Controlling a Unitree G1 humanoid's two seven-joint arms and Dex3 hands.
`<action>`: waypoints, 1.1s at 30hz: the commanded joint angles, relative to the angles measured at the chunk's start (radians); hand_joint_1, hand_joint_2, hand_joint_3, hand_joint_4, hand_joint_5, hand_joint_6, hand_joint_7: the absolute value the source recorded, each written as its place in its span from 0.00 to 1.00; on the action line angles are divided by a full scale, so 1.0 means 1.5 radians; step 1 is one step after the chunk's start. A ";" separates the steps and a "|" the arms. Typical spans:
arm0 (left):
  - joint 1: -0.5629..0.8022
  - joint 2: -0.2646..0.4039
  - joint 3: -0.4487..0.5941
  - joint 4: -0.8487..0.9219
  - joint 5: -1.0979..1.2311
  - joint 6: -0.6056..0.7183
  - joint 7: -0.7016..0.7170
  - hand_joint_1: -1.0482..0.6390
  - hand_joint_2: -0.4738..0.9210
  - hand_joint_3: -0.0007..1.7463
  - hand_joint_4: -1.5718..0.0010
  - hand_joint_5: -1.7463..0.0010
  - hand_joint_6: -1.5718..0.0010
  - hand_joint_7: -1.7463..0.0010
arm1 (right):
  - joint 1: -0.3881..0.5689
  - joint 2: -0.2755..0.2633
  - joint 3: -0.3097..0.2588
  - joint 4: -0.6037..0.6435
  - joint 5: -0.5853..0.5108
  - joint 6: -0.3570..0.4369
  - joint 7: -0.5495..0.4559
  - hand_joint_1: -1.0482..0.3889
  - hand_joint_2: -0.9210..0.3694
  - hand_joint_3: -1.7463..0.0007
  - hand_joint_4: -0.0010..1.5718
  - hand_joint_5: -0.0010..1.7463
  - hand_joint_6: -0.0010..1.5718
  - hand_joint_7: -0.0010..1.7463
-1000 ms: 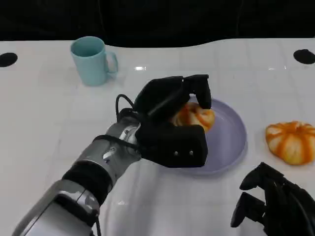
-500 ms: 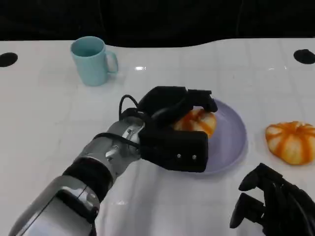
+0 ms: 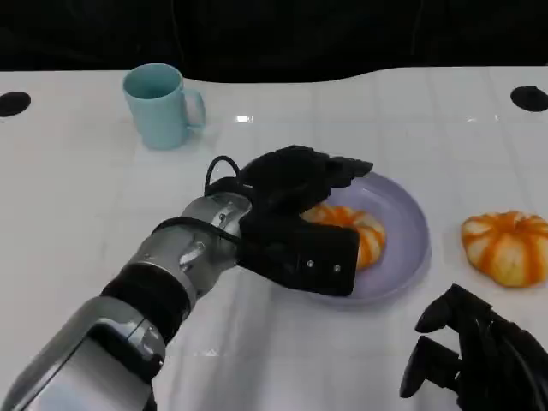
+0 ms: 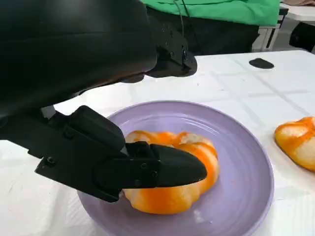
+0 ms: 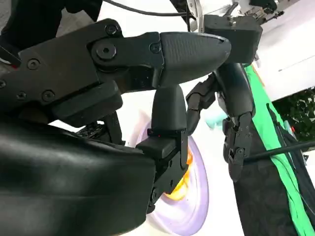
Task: Grasp the bread from the table and place it into the plate.
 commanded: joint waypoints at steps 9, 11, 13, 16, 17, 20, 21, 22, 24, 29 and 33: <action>0.020 0.047 0.026 -0.088 -0.031 0.011 -0.063 0.08 1.00 0.34 1.00 0.91 0.92 1.00 | 0.005 -0.004 -0.005 -0.002 0.004 -0.013 0.003 0.38 0.00 0.74 0.40 1.00 0.27 0.94; 0.028 0.053 0.033 -0.103 -0.044 0.013 -0.079 0.09 1.00 0.34 1.00 0.91 0.92 1.00 | 0.006 -0.002 -0.006 -0.004 0.008 -0.009 -0.001 0.38 0.00 0.75 0.39 1.00 0.26 0.93; 0.040 0.059 0.044 -0.120 -0.062 0.012 -0.094 0.09 1.00 0.33 1.00 0.91 0.92 1.00 | 0.006 -0.001 -0.006 -0.004 0.008 -0.011 -0.001 0.38 0.00 0.75 0.39 1.00 0.26 0.93; 0.055 0.066 0.056 -0.140 -0.077 0.003 -0.101 0.10 1.00 0.32 0.99 0.90 0.92 1.00 | 0.006 -0.003 -0.007 -0.005 0.008 -0.010 -0.001 0.38 0.00 0.75 0.39 1.00 0.27 0.93; 0.062 0.070 0.060 -0.148 -0.083 -0.002 -0.103 0.10 1.00 0.32 0.99 0.90 0.92 1.00 | 0.005 -0.003 -0.007 -0.005 0.008 -0.008 -0.002 0.38 0.00 0.75 0.39 1.00 0.27 0.93; 0.081 0.078 0.071 -0.170 -0.099 -0.012 -0.110 0.10 1.00 0.32 0.98 0.89 0.91 0.99 | 0.006 -0.003 -0.007 -0.007 0.009 -0.006 -0.003 0.38 0.00 0.75 0.39 1.00 0.27 0.93; 0.088 0.080 0.076 -0.177 -0.106 -0.017 -0.112 0.10 1.00 0.31 0.98 0.88 0.91 0.99 | 0.007 -0.003 -0.006 -0.008 0.007 -0.006 -0.004 0.38 0.00 0.75 0.39 1.00 0.27 0.93; 0.098 0.082 0.083 -0.186 -0.116 -0.020 -0.115 0.10 1.00 0.31 0.97 0.88 0.90 0.99 | 0.007 -0.004 -0.005 -0.007 0.004 -0.010 -0.003 0.38 0.00 0.75 0.39 1.00 0.27 0.93; 0.117 0.088 0.095 -0.209 -0.134 -0.023 -0.123 0.10 1.00 0.30 0.96 0.87 0.89 0.99 | 0.006 -0.005 -0.004 -0.005 0.001 -0.013 -0.002 0.38 0.00 0.75 0.40 1.00 0.27 0.93; 0.166 0.105 0.118 -0.275 -0.171 -0.029 -0.143 0.13 1.00 0.28 0.93 0.84 0.87 0.98 | 0.008 -0.003 -0.005 -0.010 0.008 -0.006 -0.003 0.38 0.00 0.75 0.40 1.00 0.27 0.93; 0.207 0.111 0.136 -0.307 -0.190 -0.050 -0.129 0.15 1.00 0.28 0.90 0.82 0.85 0.97 | 0.007 -0.007 -0.004 -0.009 0.004 -0.009 -0.001 0.38 0.00 0.75 0.39 1.00 0.27 0.93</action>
